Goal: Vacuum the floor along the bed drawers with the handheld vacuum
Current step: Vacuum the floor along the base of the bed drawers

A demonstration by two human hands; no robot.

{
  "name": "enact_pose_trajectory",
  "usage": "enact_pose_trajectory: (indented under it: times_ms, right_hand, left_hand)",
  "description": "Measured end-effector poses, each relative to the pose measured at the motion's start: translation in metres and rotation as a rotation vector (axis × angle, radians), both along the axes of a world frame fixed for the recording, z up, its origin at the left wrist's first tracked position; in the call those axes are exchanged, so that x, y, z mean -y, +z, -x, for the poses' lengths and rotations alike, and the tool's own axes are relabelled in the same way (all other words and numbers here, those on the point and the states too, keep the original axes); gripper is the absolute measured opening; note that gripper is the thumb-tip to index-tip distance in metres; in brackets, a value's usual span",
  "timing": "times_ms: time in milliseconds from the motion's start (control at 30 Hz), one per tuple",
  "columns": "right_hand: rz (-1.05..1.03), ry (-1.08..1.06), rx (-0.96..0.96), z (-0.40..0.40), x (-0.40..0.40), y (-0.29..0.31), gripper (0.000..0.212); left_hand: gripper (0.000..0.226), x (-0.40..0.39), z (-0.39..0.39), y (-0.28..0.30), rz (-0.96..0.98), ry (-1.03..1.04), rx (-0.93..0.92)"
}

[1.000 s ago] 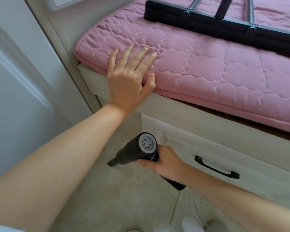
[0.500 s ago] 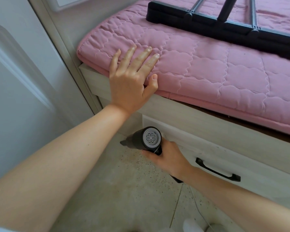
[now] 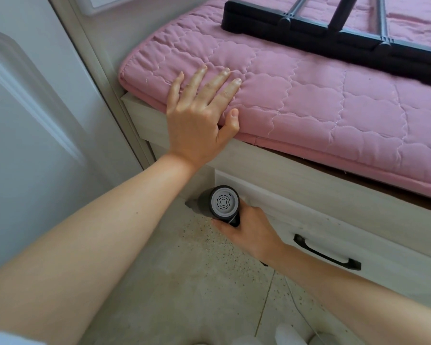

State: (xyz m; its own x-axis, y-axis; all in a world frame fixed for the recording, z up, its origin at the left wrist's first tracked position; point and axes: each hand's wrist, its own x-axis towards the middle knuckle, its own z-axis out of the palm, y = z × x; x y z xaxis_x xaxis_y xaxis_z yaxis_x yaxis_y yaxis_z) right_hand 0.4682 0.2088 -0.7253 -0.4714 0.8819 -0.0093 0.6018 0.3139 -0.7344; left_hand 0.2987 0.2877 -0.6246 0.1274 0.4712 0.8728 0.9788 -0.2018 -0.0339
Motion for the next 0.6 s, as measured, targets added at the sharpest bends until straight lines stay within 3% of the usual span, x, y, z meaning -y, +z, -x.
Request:
enact_pose_trajectory:
  times_ms: [600]
  right_hand:
    - [-0.075, 0.049, 0.107, -0.007, -0.006, 0.003, 0.068]
  left_hand:
    - [0.044, 0.0, -0.001, 0.0, -0.01, -0.002, 0.011]
